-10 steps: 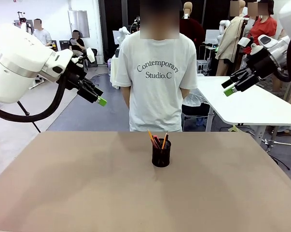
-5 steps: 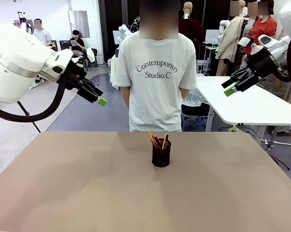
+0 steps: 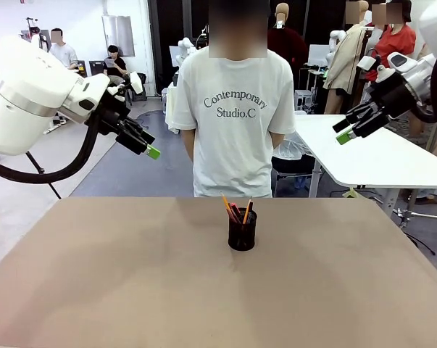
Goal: Place the pens into the pen holder.
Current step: Pick up a writing instrument from the table and place it into the Pen holder.
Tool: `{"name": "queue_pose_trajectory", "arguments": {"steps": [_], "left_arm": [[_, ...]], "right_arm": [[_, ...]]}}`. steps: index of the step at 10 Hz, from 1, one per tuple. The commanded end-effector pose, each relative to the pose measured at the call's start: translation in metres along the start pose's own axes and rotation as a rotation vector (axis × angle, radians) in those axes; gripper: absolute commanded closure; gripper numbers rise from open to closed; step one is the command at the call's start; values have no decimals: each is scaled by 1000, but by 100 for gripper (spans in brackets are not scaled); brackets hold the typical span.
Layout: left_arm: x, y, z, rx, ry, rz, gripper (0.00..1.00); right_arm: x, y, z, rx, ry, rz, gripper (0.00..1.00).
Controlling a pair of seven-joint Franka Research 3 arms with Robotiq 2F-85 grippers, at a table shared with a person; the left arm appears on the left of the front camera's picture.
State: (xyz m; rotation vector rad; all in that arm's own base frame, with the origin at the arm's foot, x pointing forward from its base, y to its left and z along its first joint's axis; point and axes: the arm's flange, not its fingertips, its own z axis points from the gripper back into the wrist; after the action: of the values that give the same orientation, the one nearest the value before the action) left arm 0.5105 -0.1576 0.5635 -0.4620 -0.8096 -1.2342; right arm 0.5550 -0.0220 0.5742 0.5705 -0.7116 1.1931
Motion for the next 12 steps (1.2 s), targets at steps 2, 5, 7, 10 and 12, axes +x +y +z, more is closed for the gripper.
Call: {"name": "queue_pose_trajectory", "arguments": {"steps": [2,5,7,10,12], "left_arm": [[-1,0,2,4,-2,4,0],[-1,0,2,4,-2,4,0],[-1,0,2,4,-2,4,0],[-1,0,2,4,-2,4,0],[-1,0,2,4,-2,4,0]], "right_arm": [[-1,5,-1,-2,0,-3,0],[-1,5,-1,-2,0,-3,0],[-1,5,-1,-2,0,-3,0],[-1,5,-1,-2,0,-3,0],[-1,5,-1,-2,0,-3,0]]}}
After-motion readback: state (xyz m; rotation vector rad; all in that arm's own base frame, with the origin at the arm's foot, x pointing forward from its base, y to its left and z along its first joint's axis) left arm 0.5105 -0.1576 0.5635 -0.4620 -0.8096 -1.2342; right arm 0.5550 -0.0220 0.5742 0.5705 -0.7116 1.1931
